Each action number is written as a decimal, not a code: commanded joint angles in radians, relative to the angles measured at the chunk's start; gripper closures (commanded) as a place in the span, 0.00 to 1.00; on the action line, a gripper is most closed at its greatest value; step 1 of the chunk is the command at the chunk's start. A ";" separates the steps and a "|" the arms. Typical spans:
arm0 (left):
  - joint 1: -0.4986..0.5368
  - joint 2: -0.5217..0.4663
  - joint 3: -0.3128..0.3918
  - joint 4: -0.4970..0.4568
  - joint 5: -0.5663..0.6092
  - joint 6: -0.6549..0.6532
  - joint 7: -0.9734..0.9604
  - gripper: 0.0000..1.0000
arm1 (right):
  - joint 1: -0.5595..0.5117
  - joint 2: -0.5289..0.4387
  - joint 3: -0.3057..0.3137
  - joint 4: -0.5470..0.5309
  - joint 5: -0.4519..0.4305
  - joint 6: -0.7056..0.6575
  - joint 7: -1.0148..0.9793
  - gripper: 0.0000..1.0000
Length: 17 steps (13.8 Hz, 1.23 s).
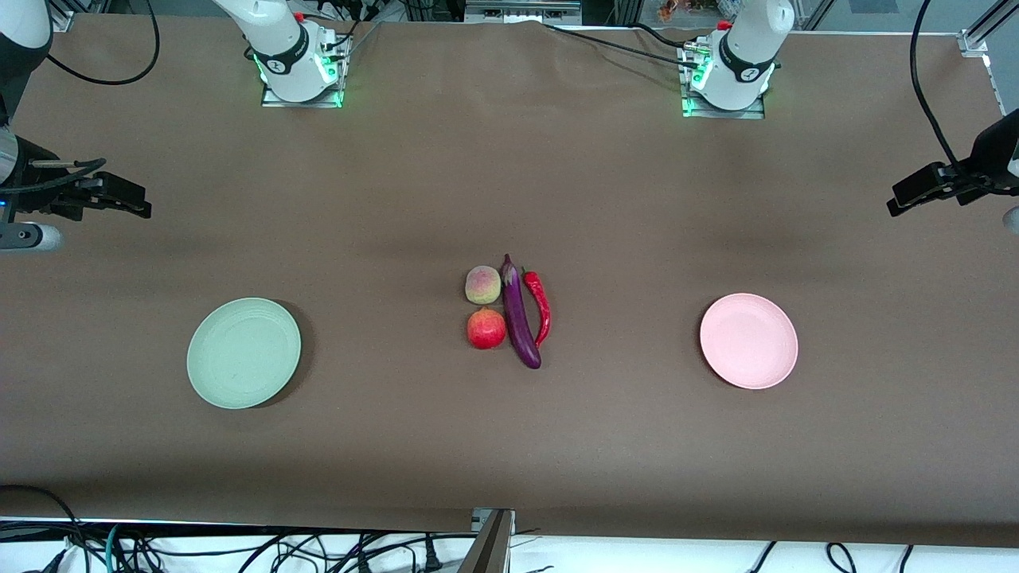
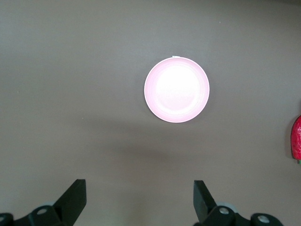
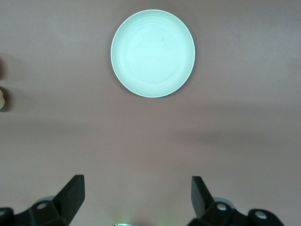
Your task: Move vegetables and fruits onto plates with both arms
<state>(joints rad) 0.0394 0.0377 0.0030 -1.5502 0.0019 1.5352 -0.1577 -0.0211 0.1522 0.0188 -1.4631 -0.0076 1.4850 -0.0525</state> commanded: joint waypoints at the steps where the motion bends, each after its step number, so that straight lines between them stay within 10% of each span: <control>1: -0.001 0.016 0.005 0.030 -0.013 -0.020 0.018 0.00 | -0.008 0.007 0.010 0.017 -0.006 0.000 -0.009 0.00; 17: -0.003 0.018 0.003 0.030 -0.013 -0.020 0.018 0.00 | 0.007 0.056 0.012 0.010 -0.006 0.109 -0.007 0.00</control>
<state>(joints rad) 0.0394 0.0436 0.0028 -1.5501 0.0019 1.5351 -0.1577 -0.0167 0.2067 0.0267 -1.4631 -0.0073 1.5915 -0.0518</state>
